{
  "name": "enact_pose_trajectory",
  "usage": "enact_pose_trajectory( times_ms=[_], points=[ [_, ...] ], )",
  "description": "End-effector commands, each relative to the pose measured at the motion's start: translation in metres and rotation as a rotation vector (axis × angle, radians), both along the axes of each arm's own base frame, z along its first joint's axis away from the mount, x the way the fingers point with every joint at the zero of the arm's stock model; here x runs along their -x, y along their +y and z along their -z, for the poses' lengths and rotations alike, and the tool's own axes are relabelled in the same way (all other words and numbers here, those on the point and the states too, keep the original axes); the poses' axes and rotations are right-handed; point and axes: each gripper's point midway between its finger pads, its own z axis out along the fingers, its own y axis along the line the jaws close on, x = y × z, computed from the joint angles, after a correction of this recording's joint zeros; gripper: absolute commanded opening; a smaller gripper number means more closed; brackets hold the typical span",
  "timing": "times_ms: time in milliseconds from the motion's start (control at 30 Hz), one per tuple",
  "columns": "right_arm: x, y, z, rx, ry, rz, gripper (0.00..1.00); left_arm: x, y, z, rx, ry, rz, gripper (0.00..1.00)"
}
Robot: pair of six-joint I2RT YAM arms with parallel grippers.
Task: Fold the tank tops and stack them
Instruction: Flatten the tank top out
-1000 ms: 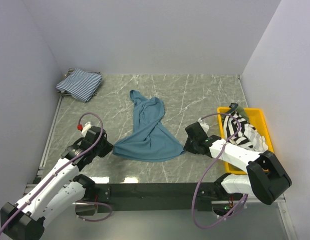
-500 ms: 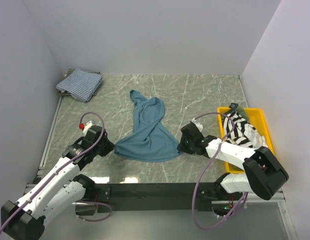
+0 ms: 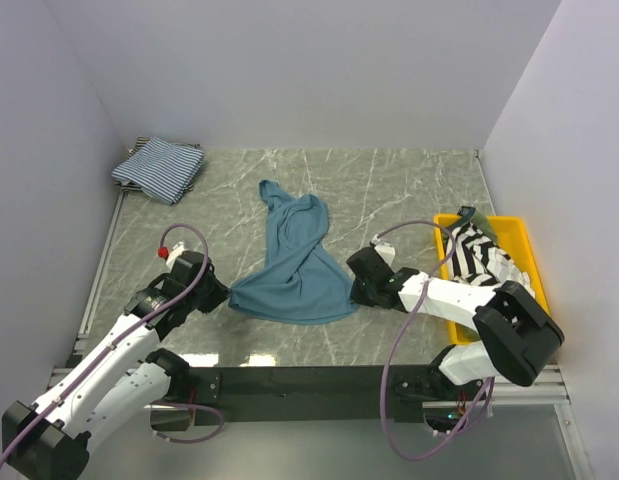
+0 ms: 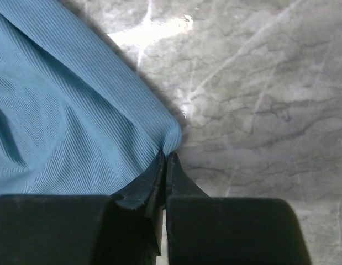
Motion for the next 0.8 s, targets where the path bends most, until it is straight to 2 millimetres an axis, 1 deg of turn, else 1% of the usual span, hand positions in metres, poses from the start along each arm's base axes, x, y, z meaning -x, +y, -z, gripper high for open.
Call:
enact_pose_trajectory(
  times_ms=[0,67,100,133,167,233,267,300,333,367,400,433,467,500,533,567,600,633,667,700,733,767],
  points=[
    [0.02,-0.023,0.019,0.144,0.085,0.018,0.0,-0.008,-0.004,-0.015,0.021,-0.056,0.013,0.01],
    [0.016,-0.028,0.011,0.168,0.06,0.035,0.0,-0.008,-0.003,-0.017,0.021,-0.061,0.012,0.01],
    [0.013,-0.028,0.002,0.162,0.036,0.039,0.0,-0.009,-0.003,-0.02,0.025,-0.071,0.011,0.01],
    [0.01,-0.03,-0.004,0.172,0.02,0.043,0.0,-0.009,-0.003,-0.023,0.025,-0.076,0.011,0.01],
    [0.006,-0.034,-0.013,0.197,-0.001,0.054,0.0,-0.01,-0.003,-0.026,0.027,-0.085,0.008,0.01],
    [-0.003,-0.039,-0.036,0.219,-0.056,0.061,0.0,-0.015,-0.003,-0.039,0.03,-0.116,0.006,0.01],
    [-0.009,-0.042,-0.053,0.237,-0.074,0.071,0.0,-0.018,-0.001,-0.045,0.023,-0.133,-0.001,0.01],
    [-0.018,-0.051,-0.071,0.274,-0.126,0.088,0.0,-0.022,0.0,-0.052,0.017,-0.151,-0.006,0.01],
    [-0.024,-0.055,-0.084,0.293,-0.151,0.094,0.0,-0.029,0.0,-0.07,0.027,-0.192,-0.015,0.01],
    [-0.034,-0.059,-0.11,0.305,-0.192,0.113,0.0,-0.035,0.002,-0.081,0.023,-0.221,-0.028,0.01],
    [-0.043,-0.069,-0.13,0.326,-0.228,0.127,0.0,-0.042,0.005,-0.09,0.018,-0.239,-0.04,0.01],
    [-0.052,-0.081,-0.15,0.364,-0.272,0.169,0.0,-0.051,0.005,-0.114,0.036,-0.289,-0.049,0.01],
    [-0.063,-0.085,-0.183,0.353,-0.326,0.195,0.0,-0.06,0.007,-0.13,0.054,-0.325,-0.064,0.01],
    [-0.071,-0.1,-0.207,0.367,-0.364,0.224,0.0,-0.069,0.007,-0.157,0.081,-0.371,-0.076,0.01],
    [-0.077,-0.105,-0.227,0.362,-0.399,0.24,0.0,-0.074,0.007,-0.172,0.099,-0.404,-0.084,0.01],
    [-0.086,-0.107,-0.27,0.316,-0.481,0.271,0.0,-0.08,0.009,-0.187,0.117,-0.437,-0.097,0.01],
    [-0.09,-0.115,-0.294,0.321,-0.526,0.278,0.0,-0.087,0.007,-0.218,0.151,-0.504,-0.102,0.01],
    [-0.094,-0.115,-0.337,0.276,-0.611,0.296,0.0,-0.09,0.008,-0.234,0.162,-0.538,-0.112,0.01],
    [-0.097,-0.118,-0.355,0.285,-0.643,0.286,0.0,-0.094,0.011,-0.247,0.163,-0.567,-0.123,0.01],
    [-0.099,-0.118,-0.375,0.275,-0.676,0.285,0.0,-0.094,0.013,-0.278,0.182,-0.634,-0.132,0.01],
    [-0.098,-0.119,-0.416,0.231,-0.755,0.298,0.0,-0.094,0.015,-0.296,0.193,-0.673,-0.141,0.01],
    [-0.098,-0.12,-0.432,0.226,-0.782,0.295,0.0,-0.094,0.017,-0.31,0.198,-0.707,-0.145,0.01]
  ],
)
